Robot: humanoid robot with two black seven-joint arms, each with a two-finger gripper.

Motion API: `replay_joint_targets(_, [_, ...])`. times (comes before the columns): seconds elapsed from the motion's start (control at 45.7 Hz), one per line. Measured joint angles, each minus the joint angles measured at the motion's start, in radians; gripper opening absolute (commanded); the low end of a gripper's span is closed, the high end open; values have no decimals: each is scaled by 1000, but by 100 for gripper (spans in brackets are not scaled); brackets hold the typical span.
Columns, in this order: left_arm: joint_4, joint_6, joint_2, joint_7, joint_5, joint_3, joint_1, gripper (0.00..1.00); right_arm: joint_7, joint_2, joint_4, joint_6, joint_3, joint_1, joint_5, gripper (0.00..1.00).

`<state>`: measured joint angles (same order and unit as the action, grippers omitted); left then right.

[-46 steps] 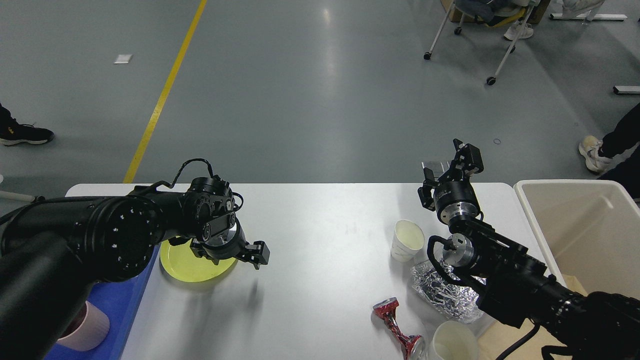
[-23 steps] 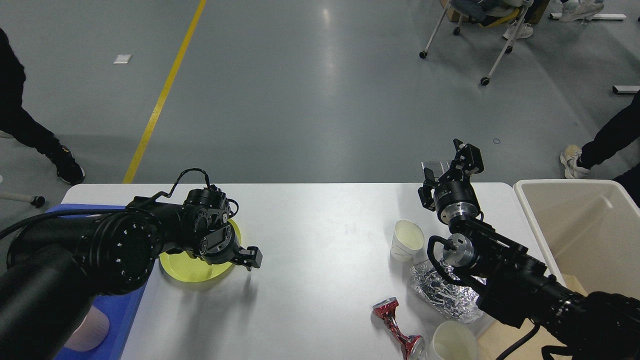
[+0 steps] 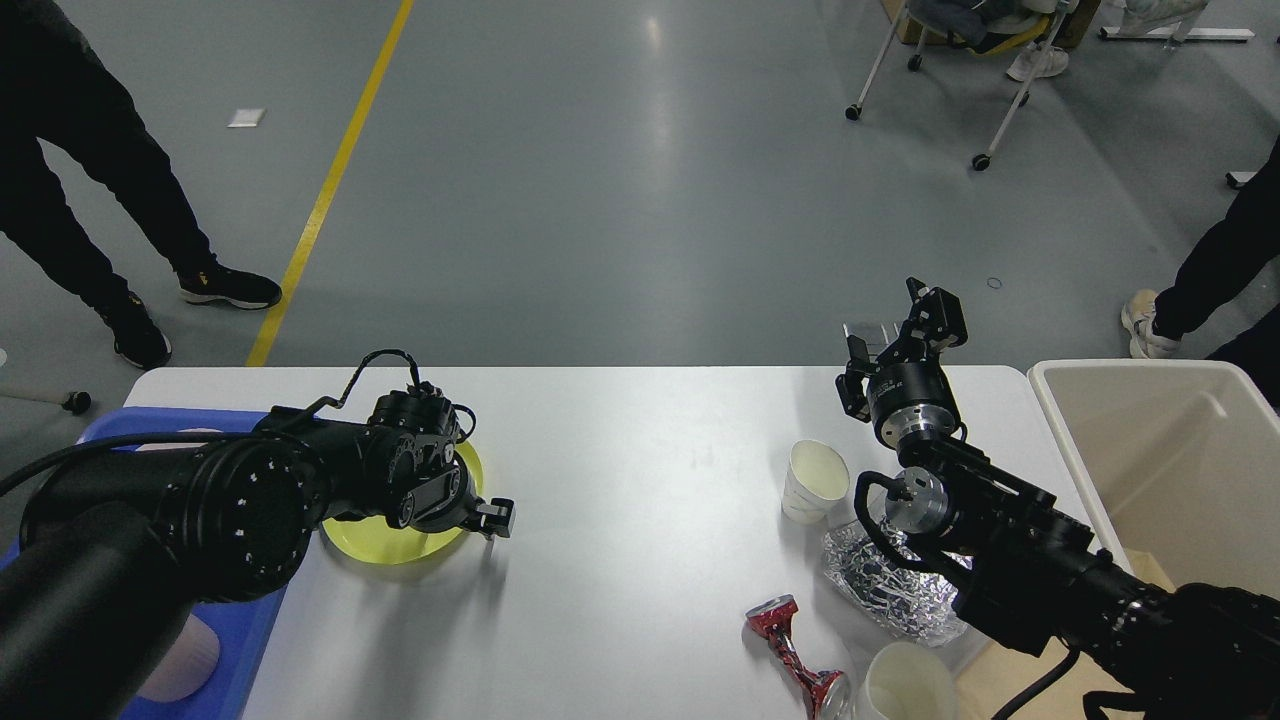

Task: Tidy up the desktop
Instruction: 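Grasp the yellow plate's edge with the left gripper, then lift the yellow plate and place it onto the pink plate in the tray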

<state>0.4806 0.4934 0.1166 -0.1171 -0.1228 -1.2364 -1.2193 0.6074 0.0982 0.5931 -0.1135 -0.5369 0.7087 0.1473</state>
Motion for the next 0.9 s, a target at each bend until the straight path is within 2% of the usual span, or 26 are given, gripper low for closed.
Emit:
replay_joint_targets(0.044, [0, -11, 2, 0, 0, 1, 3, 71, 0, 0, 0, 0, 0, 0, 0, 100])
replay_joint_targets(0.219, [-1, -28, 4, -1, 0, 4, 13, 50, 0, 0, 0, 0, 0, 0, 0, 100])
replay_joint_targets(0.394, [-2, -20, 5, 0, 0, 8, 13, 46, 0, 0, 0, 0, 0, 0, 0, 100])
replay_joint_targets(0.526, [-2, -19, 5, 0, 0, 11, 14, 34, 0, 0, 0, 0, 0, 0, 0, 100])
replay_joint_targets(0.635, [-2, -16, 5, 0, 0, 12, 14, 19, 0, 0, 0, 0, 0, 0, 0, 100])
replay_joint_targets(0.788, [-1, -13, 3, 1, 0, 11, 14, 9, 0, 0, 0, 0, 0, 0, 0, 100])
replay_joint_targets(0.898, [-2, -13, 3, 2, 0, 11, 13, 5, 0, 0, 0, 0, 0, 0, 0, 100])
